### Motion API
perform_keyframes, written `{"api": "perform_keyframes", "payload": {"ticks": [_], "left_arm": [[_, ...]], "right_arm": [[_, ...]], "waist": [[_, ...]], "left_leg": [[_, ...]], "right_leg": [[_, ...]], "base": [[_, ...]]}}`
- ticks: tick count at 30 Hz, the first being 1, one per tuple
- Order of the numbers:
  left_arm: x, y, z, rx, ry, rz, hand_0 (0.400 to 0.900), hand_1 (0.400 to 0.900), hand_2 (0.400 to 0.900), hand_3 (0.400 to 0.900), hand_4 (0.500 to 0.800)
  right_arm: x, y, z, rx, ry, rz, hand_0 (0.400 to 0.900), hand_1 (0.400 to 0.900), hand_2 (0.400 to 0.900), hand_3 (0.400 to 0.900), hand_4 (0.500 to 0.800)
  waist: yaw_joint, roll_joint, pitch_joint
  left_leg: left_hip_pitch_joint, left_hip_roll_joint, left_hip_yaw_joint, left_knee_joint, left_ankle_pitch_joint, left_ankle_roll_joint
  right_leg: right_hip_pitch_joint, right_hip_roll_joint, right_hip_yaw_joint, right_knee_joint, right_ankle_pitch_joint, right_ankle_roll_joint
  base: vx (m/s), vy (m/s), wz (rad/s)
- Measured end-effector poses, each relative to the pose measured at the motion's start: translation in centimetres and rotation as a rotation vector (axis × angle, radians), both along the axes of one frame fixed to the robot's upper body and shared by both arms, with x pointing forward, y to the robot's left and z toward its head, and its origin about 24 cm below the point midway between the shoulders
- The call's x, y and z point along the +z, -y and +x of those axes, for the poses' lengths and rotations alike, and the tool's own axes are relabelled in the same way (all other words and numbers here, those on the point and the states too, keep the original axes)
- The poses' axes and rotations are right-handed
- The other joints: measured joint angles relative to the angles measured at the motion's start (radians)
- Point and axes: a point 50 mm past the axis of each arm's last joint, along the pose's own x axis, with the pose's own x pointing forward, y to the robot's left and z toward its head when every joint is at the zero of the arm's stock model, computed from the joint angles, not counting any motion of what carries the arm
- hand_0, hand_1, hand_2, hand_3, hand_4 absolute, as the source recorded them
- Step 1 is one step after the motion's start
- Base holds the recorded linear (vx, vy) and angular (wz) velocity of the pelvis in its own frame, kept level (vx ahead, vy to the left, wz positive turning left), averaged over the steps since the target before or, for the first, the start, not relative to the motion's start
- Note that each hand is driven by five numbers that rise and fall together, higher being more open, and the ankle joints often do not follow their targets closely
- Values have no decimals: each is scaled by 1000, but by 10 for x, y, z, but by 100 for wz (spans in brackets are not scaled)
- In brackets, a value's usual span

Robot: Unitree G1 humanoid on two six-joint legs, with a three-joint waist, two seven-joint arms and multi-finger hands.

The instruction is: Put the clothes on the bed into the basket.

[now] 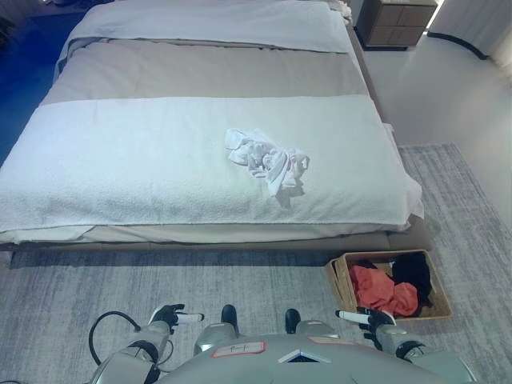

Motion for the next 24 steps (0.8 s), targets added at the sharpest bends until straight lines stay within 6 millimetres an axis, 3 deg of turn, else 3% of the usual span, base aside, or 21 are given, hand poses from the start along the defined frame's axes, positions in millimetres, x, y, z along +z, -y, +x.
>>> {"api": "perform_keyframes", "payload": {"ticks": [24], "left_arm": [[0, 0, -1, -1, -4, -7, 900, 900, 900, 900, 800]], "right_arm": [[0, 0, -1, 30, -13, -6, 900, 900, 900, 900, 800]], "waist": [[0, 1, 0]], "left_leg": [[0, 1, 0, 0, 0, 0]], "right_leg": [[0, 1, 1, 0, 0, 0]], "base": [[0, 0, 0]]}}
